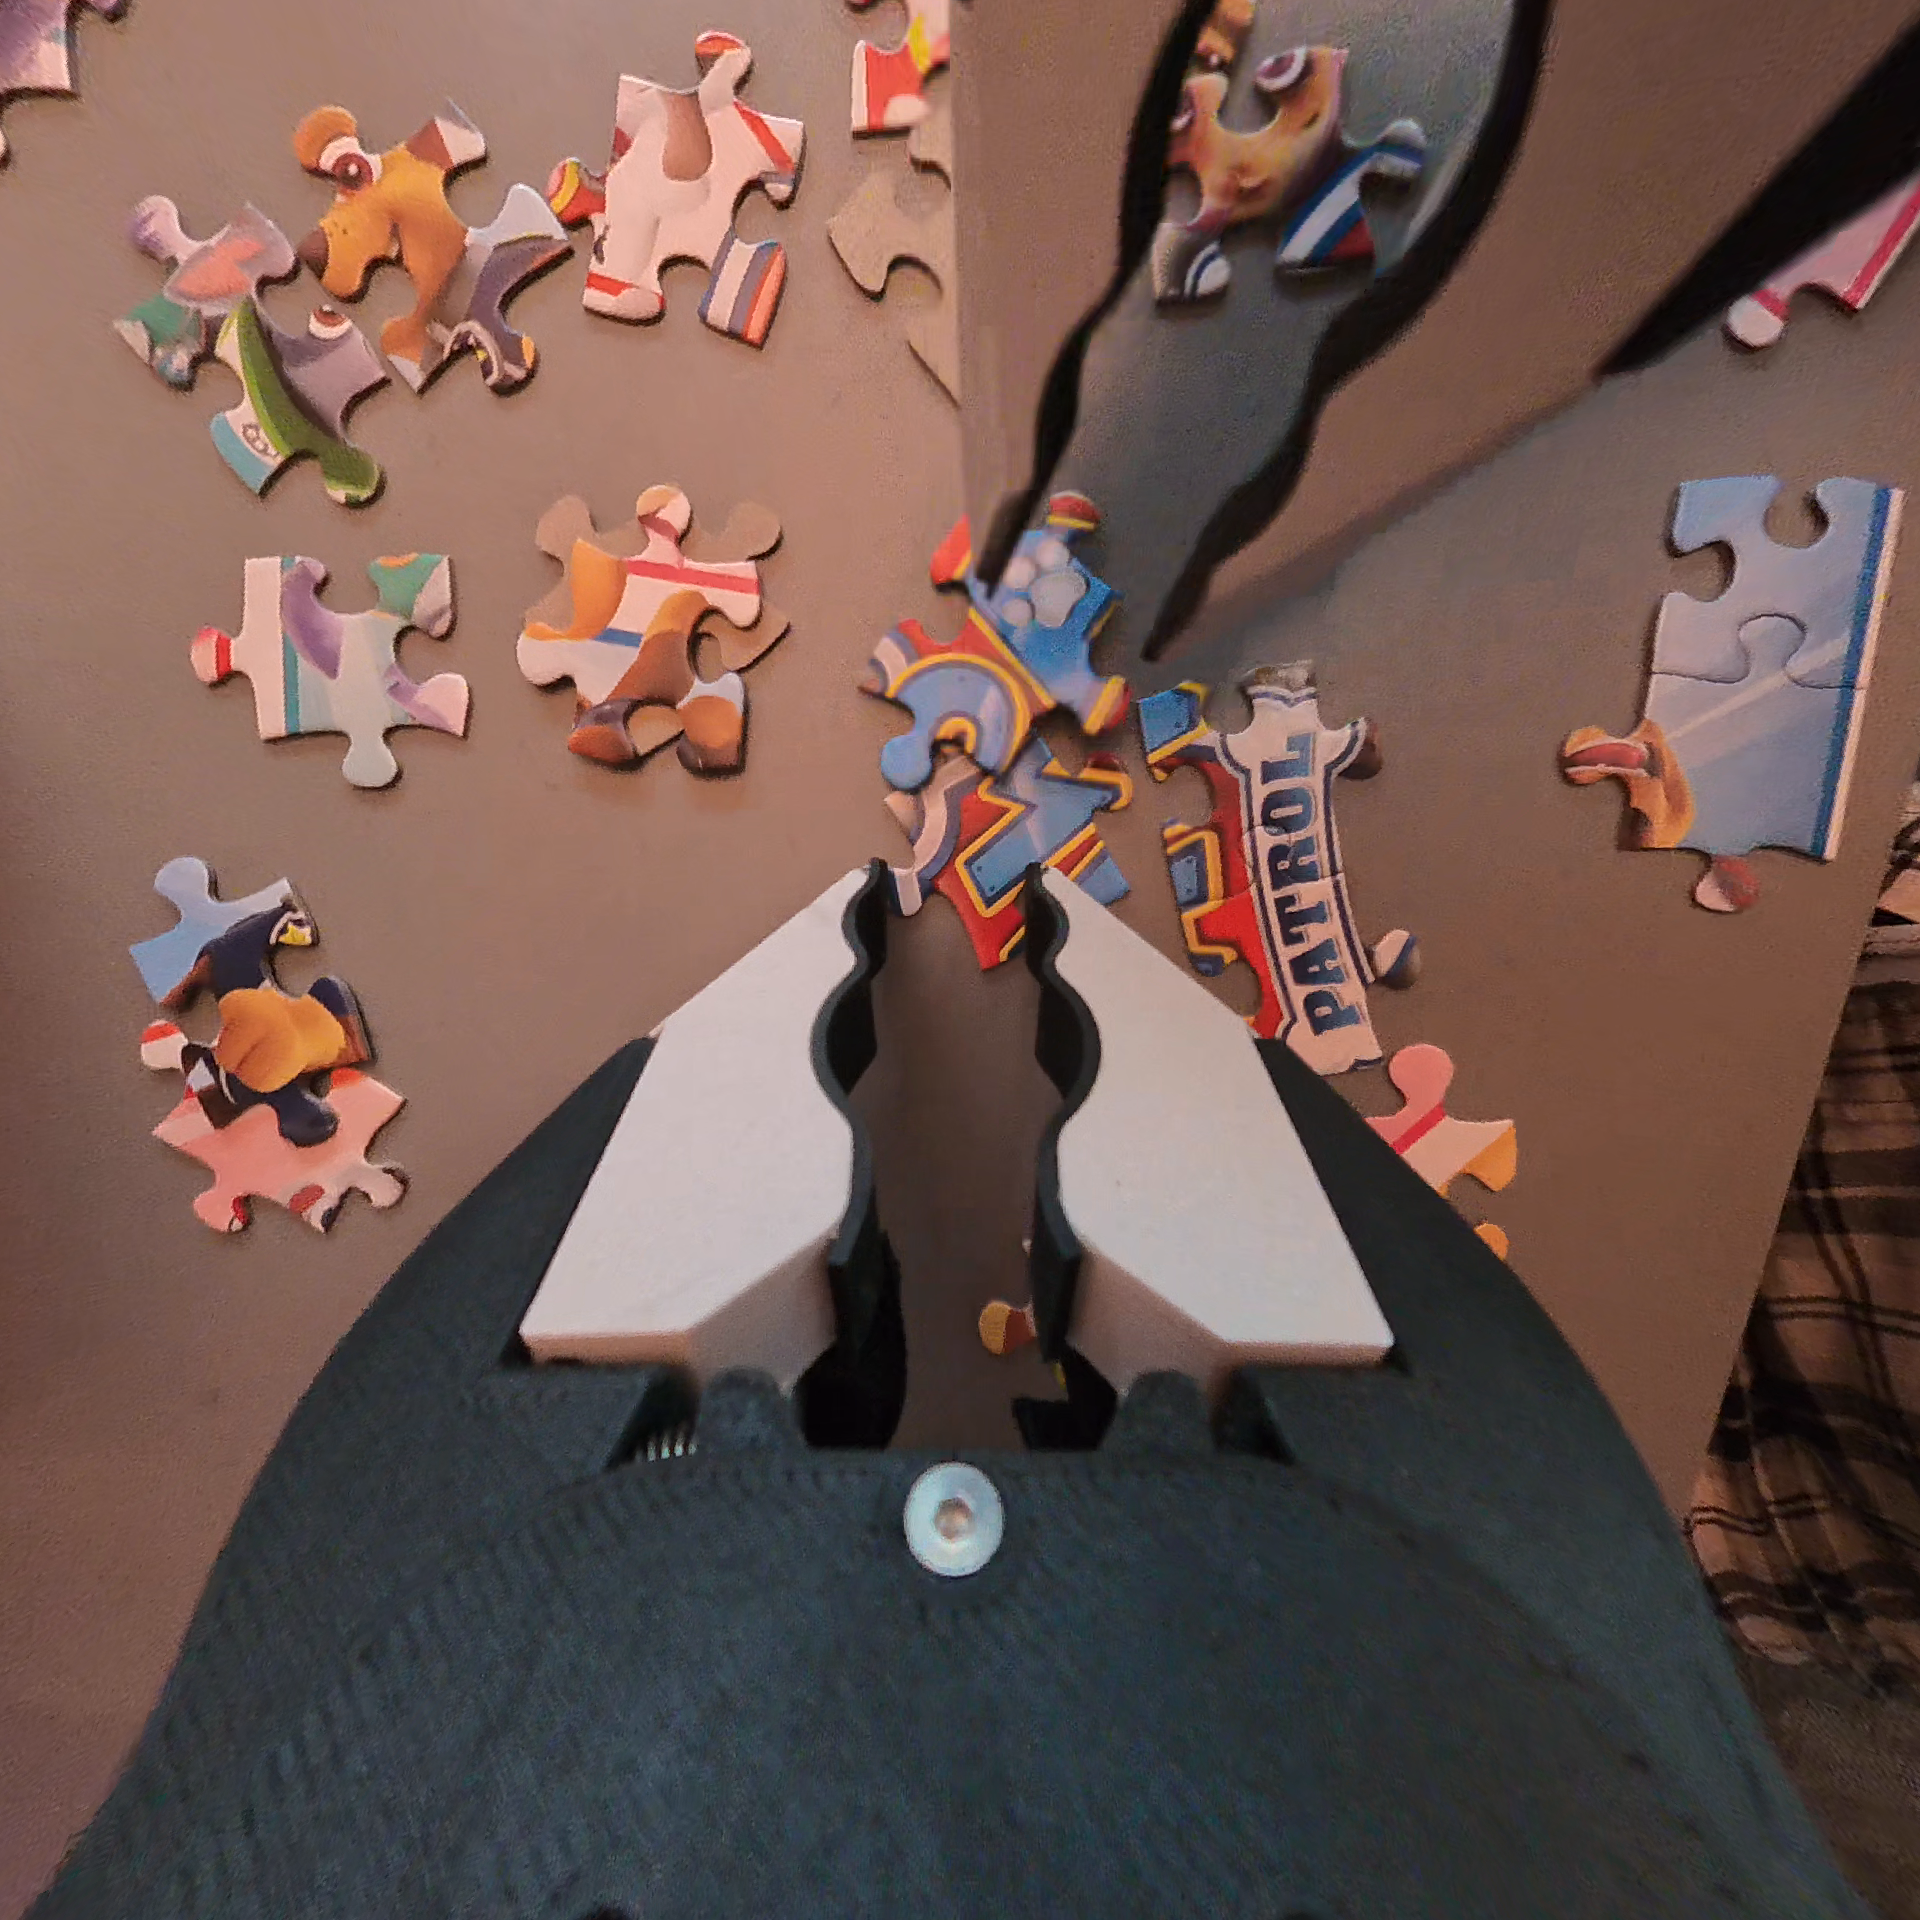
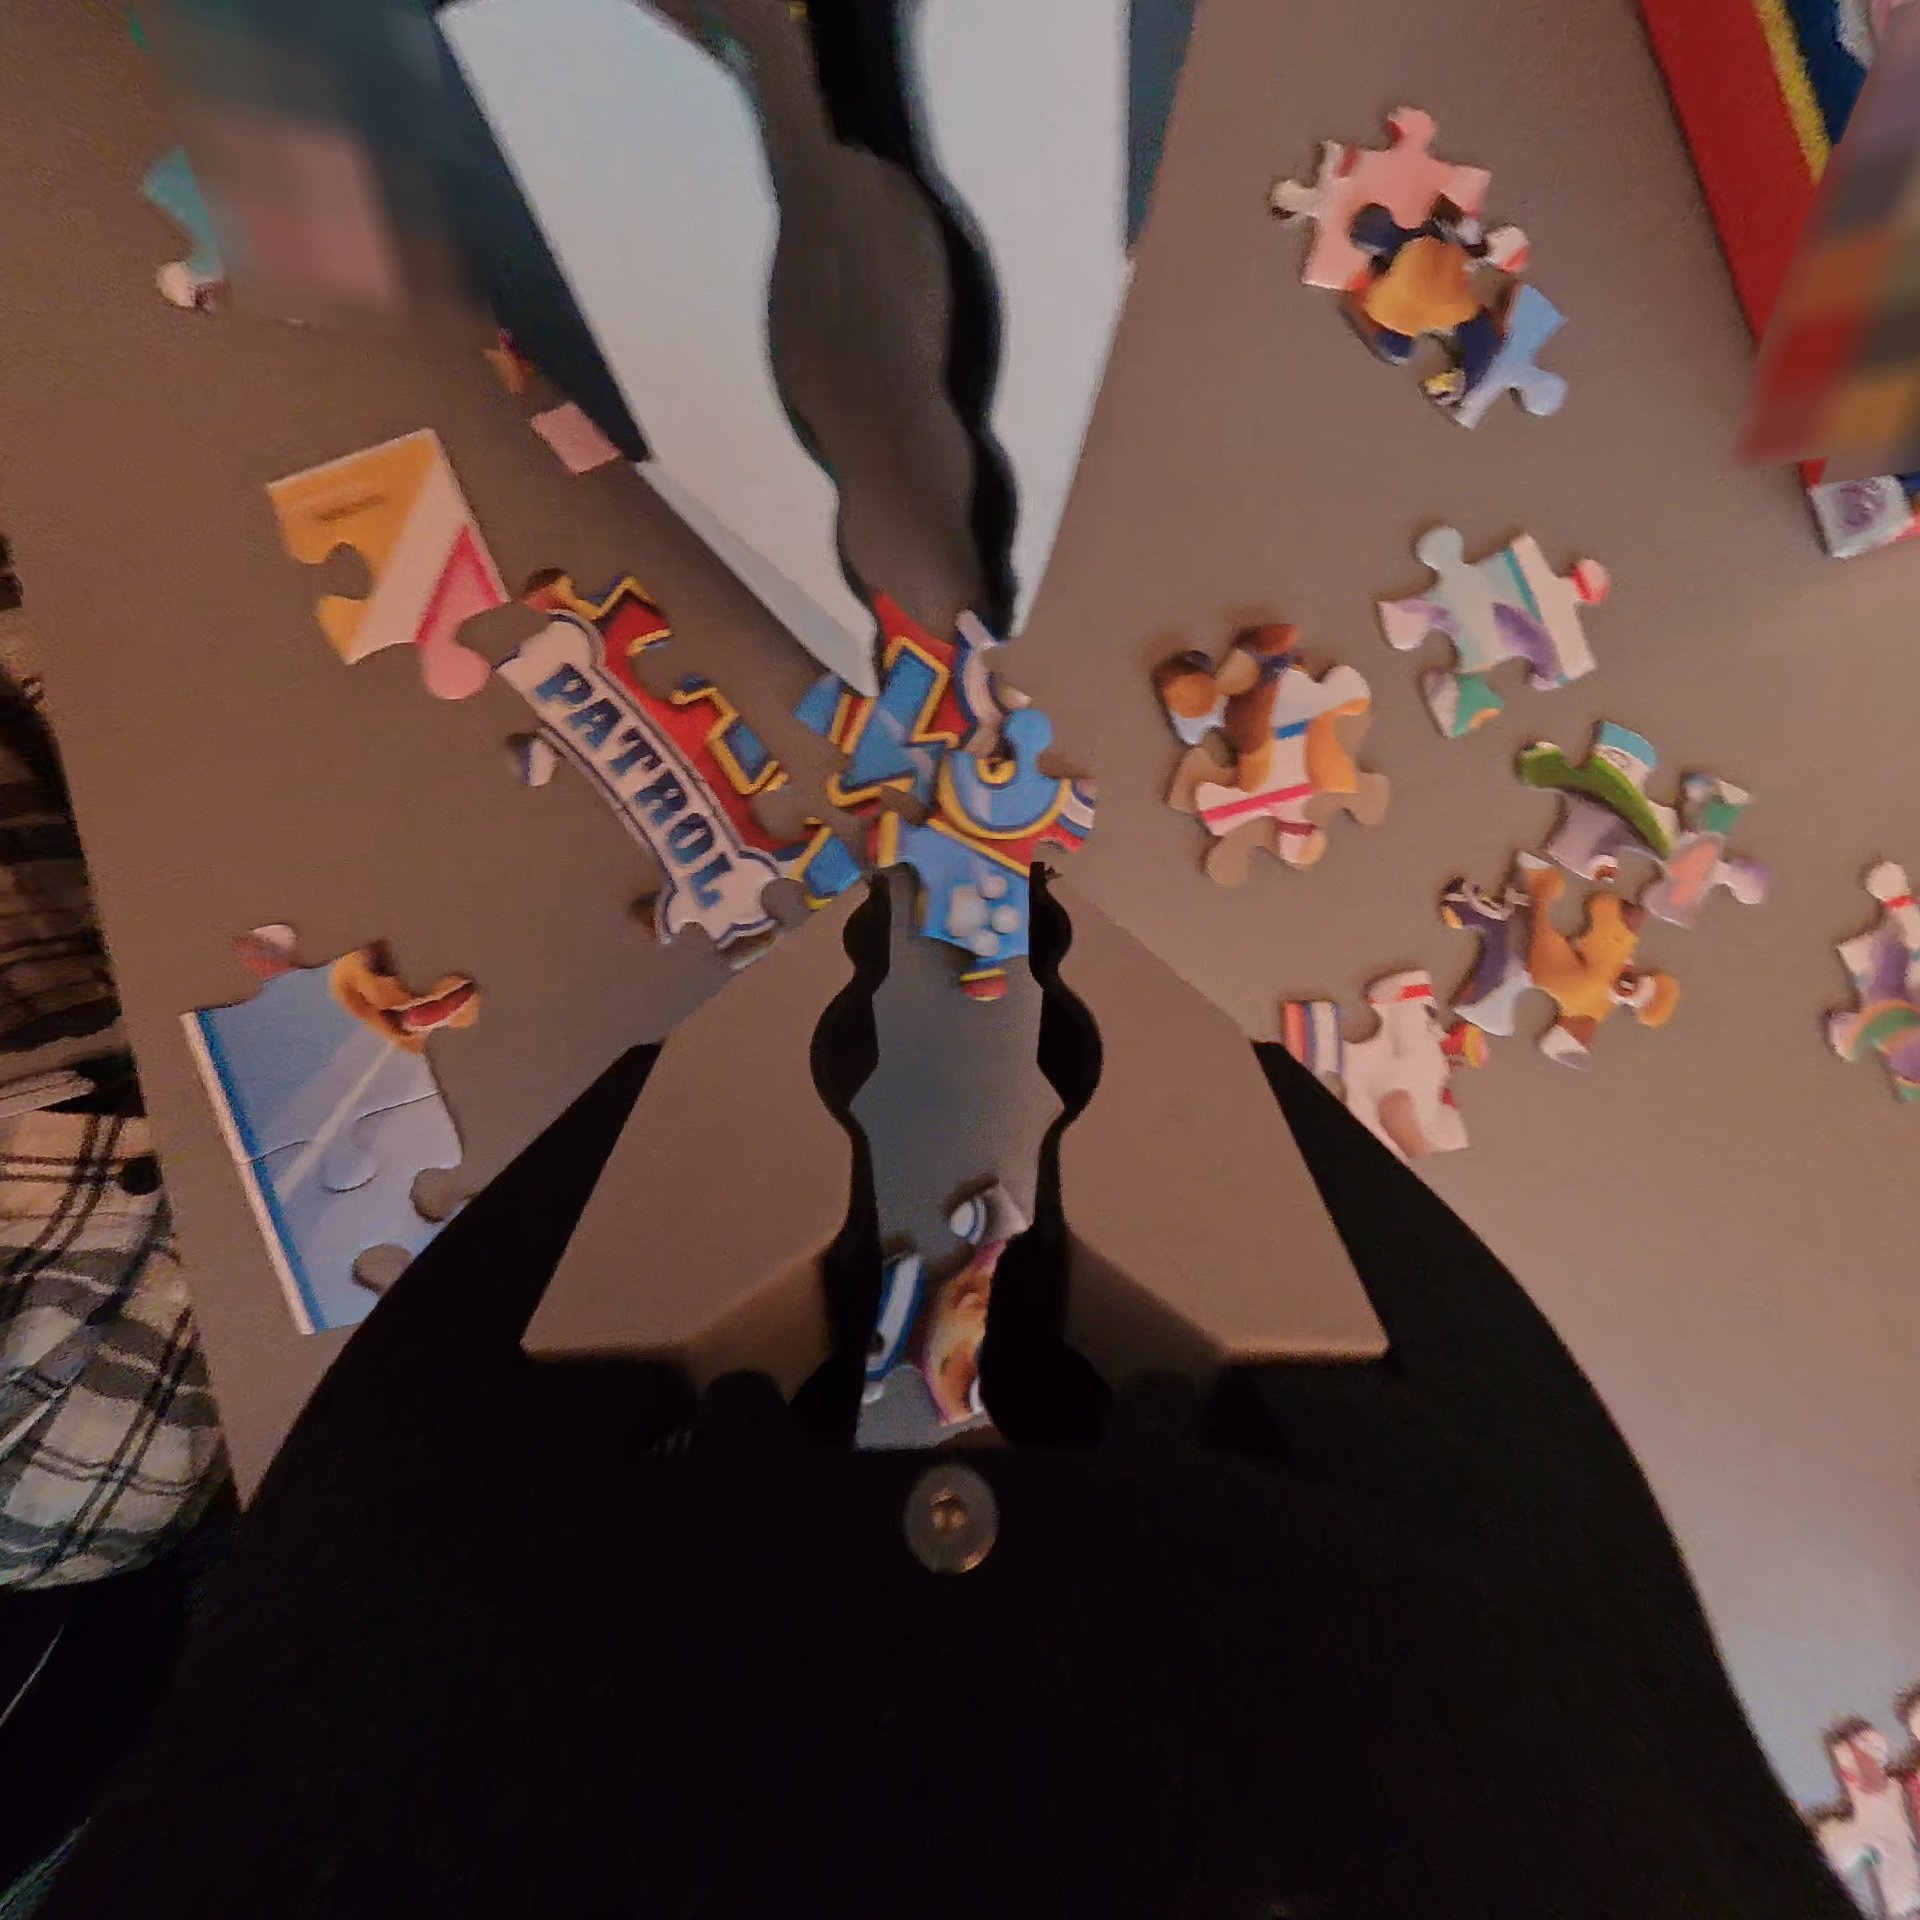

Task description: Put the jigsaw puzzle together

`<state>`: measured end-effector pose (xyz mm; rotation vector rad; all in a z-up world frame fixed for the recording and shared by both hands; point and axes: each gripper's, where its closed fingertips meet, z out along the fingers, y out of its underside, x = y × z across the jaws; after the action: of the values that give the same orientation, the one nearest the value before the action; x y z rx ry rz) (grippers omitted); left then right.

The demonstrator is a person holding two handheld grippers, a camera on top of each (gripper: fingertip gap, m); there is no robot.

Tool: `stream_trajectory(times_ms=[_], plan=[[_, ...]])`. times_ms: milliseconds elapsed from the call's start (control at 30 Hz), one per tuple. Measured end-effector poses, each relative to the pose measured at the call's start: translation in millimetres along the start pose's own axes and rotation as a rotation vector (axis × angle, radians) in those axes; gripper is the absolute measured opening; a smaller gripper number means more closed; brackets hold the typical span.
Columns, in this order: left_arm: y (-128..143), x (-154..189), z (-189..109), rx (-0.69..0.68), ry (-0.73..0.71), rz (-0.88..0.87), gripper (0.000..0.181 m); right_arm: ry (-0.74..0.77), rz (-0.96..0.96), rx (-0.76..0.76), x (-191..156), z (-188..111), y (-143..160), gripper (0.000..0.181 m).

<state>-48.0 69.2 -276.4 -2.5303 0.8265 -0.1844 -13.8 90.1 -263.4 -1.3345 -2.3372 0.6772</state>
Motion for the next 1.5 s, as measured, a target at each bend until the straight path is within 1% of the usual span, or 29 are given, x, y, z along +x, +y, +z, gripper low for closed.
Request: stream_trajectory(times_ms=[100,167,233,333,433,500,600,733,867,933,1067,1133,1200,1233,1267,1300,1400,1500], plan=[[-2,2,1,0.002,0.015,0.008,0.025,0.015,-0.021,0.009,-7,2,-1,0.023],[-2,2,1,0.001,0.022,0.018,0.024,0.057,-0.002,-0.018,0,3,6,0.027],[-2,4,1,0.002,0.032,0.035,0.024,0.049,0.025,0.0,2,4,8,0.027],[-2,6,1,0.002,0.044,0.063,0.024,0.1,0.08,-0.006,18,3,15,0.021],[-2,6,1,-0.007,0.045,0.096,0.024,0.178,0.096,-0.04,32,-1,22,0.02],[-1,6,1,-0.007,0.053,0.106,0.024,0.177,0.06,-0.02,23,-5,15,0.02],[1,6,-1,-0.015,0.067,0.122,0.024,0.066,0.034,0.026,-8,-6,3,0.02],[3,6,-2,-0.015,0.084,0.157,0.024,-0.023,0.044,0.02,-27,6,5,0.019],[3,10,-2,-0.007,0.11,0.163,0.023,-0.028,0.04,0.047,-33,9,2,0.018],[3,10,-3,-0.003,0.118,0.153,0.023,-0.032,0.046,0.057,-35,10,1,0.014],[3,12,-3,0.012,0.147,0.124,0.025,-0.038,0.065,0.075,-34,10,1,0.014],[2,15,-4,0.025,0.169,0.112,0.025,-0.042,0.063,0.083,-36,10,1,0.011],[-3,27,-6,0.072,0.249,0.087,0.017,-0.035,0.059,0.101,-37,11,0,0.003],[-5,27,-6,0.083,0.25,0.068,0.016,-0.031,0.06,0.109,-37,11,-1,0.001],[-1,21,-3,0.051,0.211,0.06,0.017,-0.027,0.062,0.111,-37,11,-1,0.0],[0,19,-4,0.054,0.201,0.062,0.016,-0.019,0.06,0.11,-37,11,-1,0.0],[0,20,-11,0.059,0.203,0.05,0.022,0.024,0.042,0.085,-34,9,1,0.004],[6,27,-19,0.047,0.215,0.066,0.035,-0.004,0.039,0.113,-40,3,-2,0.012]])
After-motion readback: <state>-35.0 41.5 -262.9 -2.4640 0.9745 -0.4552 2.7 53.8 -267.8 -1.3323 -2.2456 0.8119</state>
